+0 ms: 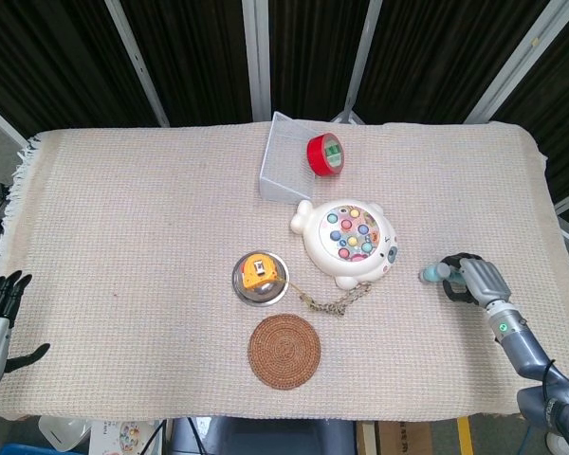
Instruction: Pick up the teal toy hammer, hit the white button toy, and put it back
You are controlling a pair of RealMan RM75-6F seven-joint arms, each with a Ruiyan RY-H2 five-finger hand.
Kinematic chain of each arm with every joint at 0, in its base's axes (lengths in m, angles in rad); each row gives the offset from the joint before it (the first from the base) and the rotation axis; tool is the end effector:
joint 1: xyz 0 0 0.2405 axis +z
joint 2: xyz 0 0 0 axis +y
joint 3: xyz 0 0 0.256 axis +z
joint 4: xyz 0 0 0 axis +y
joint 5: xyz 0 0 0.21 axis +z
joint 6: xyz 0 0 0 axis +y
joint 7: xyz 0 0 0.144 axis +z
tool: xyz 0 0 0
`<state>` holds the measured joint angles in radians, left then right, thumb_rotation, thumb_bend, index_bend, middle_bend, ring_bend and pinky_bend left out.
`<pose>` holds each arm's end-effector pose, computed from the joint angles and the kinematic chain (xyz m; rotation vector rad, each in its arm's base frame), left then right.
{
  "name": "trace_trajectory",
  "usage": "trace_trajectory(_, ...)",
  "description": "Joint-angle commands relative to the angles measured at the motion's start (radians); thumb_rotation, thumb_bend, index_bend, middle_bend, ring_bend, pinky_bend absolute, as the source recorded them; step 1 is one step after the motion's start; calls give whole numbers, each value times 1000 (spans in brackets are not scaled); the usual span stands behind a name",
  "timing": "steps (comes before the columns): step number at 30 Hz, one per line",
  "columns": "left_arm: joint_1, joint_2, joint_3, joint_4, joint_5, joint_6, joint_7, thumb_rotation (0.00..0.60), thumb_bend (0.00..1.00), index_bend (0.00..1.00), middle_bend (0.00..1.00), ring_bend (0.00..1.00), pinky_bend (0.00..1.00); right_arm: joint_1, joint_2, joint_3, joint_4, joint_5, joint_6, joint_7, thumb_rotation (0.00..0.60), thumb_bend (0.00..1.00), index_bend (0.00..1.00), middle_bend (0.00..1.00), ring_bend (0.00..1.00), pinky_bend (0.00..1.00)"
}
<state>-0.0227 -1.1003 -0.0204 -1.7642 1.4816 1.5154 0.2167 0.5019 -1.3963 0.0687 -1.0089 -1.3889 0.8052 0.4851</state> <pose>-0.2954 0.1543 0.1530 -1.3750 -0.8898 -0.7844 -0.3571 -0.3319 0.0755 1.5417 -1.3263 0.7409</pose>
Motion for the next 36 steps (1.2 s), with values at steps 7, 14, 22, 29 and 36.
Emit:
trace_trajectory(7, -1, -1, 1, 6, -6, -6, -8, 600, 102, 47, 0, 0, 0, 2, -6, -3, 1, 5, -8, -6, 600, 565, 464, 370, 221, 188)
trace_trajectory(14, 1, -1, 3, 7, -5, -3, -8, 600, 102, 47, 0, 0, 0, 2, -11, -6, 12, 4, -10, 0, 600, 622, 495, 392, 234, 189)
trace_trajectory(22, 1, -1, 5, 4, -5, -2, -3, 600, 102, 47, 0, 0, 0, 3, -18, -9, 23, -2, -9, 10, 600, 646, 515, 406, 242, 195)
trace_trajectory(29, 0, 0, 5, 0, -7, -5, 0, 600, 103, 47, 0, 0, 0, 5, -25, -14, 32, -5, -14, 17, 600, 648, 523, 411, 246, 195)
trace_trajectory(36, 0, 0, 7, 0, -10, -9, 2, 600, 102, 47, 0, 0, 0, 5, -30, -21, 40, -9, -21, 22, 600, 656, 524, 412, 248, 195)
